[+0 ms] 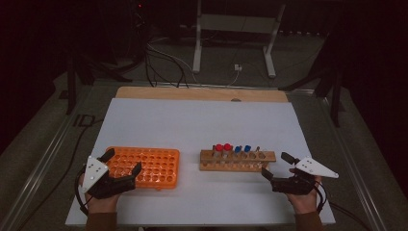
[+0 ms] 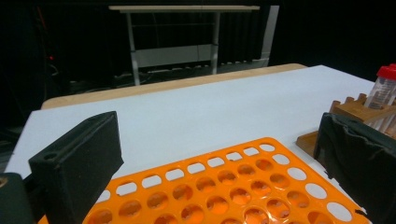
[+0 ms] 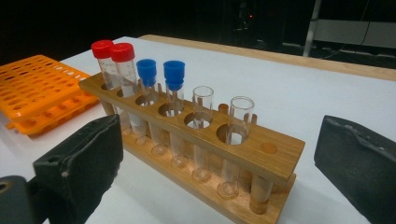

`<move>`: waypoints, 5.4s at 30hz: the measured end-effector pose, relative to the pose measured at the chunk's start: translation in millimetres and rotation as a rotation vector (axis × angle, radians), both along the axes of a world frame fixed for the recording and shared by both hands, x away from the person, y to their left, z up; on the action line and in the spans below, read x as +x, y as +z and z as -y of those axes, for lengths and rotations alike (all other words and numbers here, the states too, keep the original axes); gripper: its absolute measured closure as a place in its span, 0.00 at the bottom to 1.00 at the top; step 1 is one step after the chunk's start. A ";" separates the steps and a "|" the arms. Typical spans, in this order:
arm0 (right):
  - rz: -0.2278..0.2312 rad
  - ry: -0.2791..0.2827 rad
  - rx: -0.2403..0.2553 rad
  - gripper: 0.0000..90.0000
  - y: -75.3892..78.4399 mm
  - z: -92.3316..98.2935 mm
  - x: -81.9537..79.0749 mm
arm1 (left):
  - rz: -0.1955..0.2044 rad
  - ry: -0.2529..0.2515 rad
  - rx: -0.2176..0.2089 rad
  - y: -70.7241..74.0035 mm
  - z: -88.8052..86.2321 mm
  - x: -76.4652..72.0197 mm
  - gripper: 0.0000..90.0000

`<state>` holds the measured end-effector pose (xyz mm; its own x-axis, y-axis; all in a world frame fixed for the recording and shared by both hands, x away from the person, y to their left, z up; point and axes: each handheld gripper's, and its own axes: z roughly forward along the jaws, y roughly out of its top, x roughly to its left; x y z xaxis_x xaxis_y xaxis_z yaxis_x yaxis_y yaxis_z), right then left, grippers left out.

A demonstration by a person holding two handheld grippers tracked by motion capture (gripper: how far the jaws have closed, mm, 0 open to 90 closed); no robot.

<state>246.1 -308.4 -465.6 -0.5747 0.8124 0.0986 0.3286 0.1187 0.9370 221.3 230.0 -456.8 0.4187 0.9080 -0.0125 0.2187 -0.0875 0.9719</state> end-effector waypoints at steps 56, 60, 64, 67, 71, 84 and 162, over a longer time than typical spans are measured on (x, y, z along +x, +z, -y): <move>-0.099 0.000 -0.203 0.85 5.6 -22.7 43.0 | -0.033 0.081 -0.018 -3.9 0.7 3.2 0.01; -0.088 -0.005 -0.194 0.85 11.3 -19.8 40.2 | -0.036 0.076 -0.016 -4.2 -0.2 3.8 0.01; -0.075 -0.008 -0.177 0.85 19.0 -18.0 37.7 | -0.037 0.068 -0.012 -4.7 0.6 4.5 0.01; -0.068 -0.005 -0.167 0.85 24.2 -18.4 36.6 | -0.037 0.056 -0.012 -5.0 1.8 4.9 0.01; -0.058 -0.009 -0.159 0.85 30.9 -18.6 36.0 | -0.036 0.038 -0.005 -5.6 3.7 5.7 0.01; -0.018 -0.020 -0.131 0.85 53.3 -16.9 30.5 | -0.010 -0.021 0.019 -4.9 10.5 4.9 0.01; -0.016 0.330 -0.049 0.32 69.9 -111.4 20.4 | -0.117 -0.538 0.055 19.9 184.7 43.7 0.85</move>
